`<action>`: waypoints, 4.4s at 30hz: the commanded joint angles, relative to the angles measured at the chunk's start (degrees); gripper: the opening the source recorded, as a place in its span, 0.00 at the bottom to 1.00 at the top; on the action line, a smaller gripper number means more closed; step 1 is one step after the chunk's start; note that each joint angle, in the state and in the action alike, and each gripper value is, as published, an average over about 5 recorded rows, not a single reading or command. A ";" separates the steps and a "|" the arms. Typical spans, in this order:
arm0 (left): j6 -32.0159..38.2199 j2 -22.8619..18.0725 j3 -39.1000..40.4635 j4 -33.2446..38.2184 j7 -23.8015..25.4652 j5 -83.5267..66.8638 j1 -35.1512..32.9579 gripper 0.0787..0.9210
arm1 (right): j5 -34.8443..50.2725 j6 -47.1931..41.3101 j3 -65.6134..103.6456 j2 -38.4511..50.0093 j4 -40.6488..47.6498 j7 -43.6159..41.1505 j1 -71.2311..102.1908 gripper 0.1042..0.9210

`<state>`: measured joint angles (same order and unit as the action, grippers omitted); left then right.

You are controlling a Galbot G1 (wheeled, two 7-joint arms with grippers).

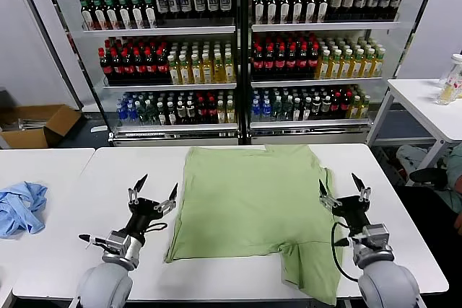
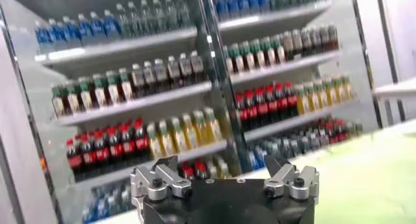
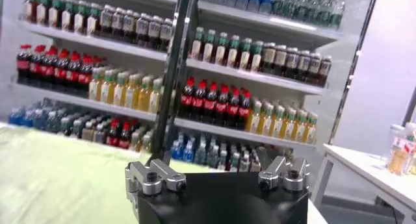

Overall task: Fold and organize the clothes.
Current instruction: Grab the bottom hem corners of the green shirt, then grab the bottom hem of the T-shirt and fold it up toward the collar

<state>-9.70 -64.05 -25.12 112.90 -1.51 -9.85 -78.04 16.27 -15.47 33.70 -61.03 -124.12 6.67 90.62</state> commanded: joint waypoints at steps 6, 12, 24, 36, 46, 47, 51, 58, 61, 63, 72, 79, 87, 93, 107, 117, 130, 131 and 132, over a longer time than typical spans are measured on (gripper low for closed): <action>-19.59 4.08 0.78 11.71 -4.10 -10.63 -13.65 0.88 | 3.10 0.07 0.52 2.12 -6.00 0.65 18.18 0.88; -20.97 2.78 2.29 11.61 -5.13 -11.28 -14.60 0.88 | 2.55 -0.10 -0.90 1.48 -4.40 2.51 18.36 0.88; -21.98 0.99 2.29 8.85 -7.27 -12.59 -13.29 0.88 | 2.83 -0.77 -1.96 0.71 -2.76 4.24 18.57 0.88; -22.89 0.72 2.25 8.34 -8.79 -11.87 -13.11 0.87 | 2.40 -1.20 -6.25 -1.23 -0.59 4.84 16.35 0.82; -22.80 0.28 3.45 8.20 -8.33 -11.77 -13.08 0.57 | 4.49 -2.11 -7.68 -1.66 0.23 5.45 15.42 0.47; -22.76 0.18 3.57 8.16 -8.27 -11.70 -13.06 0.54 | 4.74 -2.24 -7.73 -1.67 0.37 5.42 15.33 0.43; -22.62 -0.22 3.98 8.07 -7.94 -11.22 -12.96 0.42 | 5.84 -2.79 -7.76 -1.58 0.73 5.32 14.98 0.29; -22.26 -0.92 4.20 7.98 -7.12 -10.34 -12.86 0.18 | 7.73 -3.23 -7.42 -0.94 0.81 5.26 14.41 0.05; -21.87 -1.22 4.29 7.84 -6.70 -9.94 -12.85 0.08 | 9.05 -3.19 -7.06 -0.59 0.57 4.97 14.38 0.01; -21.49 -1.35 4.32 7.81 -6.44 -9.75 -12.88 0.03 | 10.78 -3.18 -6.55 -0.23 0.17 4.50 14.43 0.00; -20.53 2.87 -0.93 15.03 -6.45 -11.20 -18.40 0.00 | 21.58 -6.61 3.58 4.04 -11.20 1.90 20.04 0.00; -20.70 5.85 -6.26 19.90 -6.81 -13.25 -26.28 0.00 | 23.01 -9.01 9.22 5.74 -15.08 0.39 26.36 0.00; -20.64 5.45 -7.72 21.96 -7.19 -13.02 -31.44 0.00 | 22.13 -9.37 9.72 4.38 -17.47 -1.10 29.18 0.00; -20.82 5.68 -9.25 24.64 -7.51 -12.77 -34.80 0.00 | 22.16 -9.30 10.77 4.73 -19.27 -1.26 30.20 0.00; -16.89 7.36 -9.50 16.28 -1.63 -23.33 -14.80 0.00 | 28.55 -13.50 4.45 8.60 -11.24 4.20 2.12 0.00; -14.09 5.72 -1.68 -1.51 3.38 -23.81 1.74 0.00 | 22.73 -14.46 -4.68 7.46 1.25 5.37 -11.41 0.00; -13.25 2.45 3.11 -14.76 3.49 -20.62 11.89 0.00 | 18.22 -14.54 -13.47 4.04 9.96 4.94 -18.39 0.00; -13.20 2.24 3.38 -15.44 3.46 -20.10 12.33 0.00 | 17.99 -14.53 -13.84 3.86 10.21 4.88 -18.50 0.00; -13.17 2.01 3.69 -16.14 3.42 -19.11 12.74 0.00 | 17.62 -14.55 -14.24 3.64 10.52 4.85 -18.59 0.00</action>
<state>-23.75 -60.67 -24.83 108.80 0.81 -30.78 -75.14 35.63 -29.82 23.86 -56.68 -118.34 11.17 76.93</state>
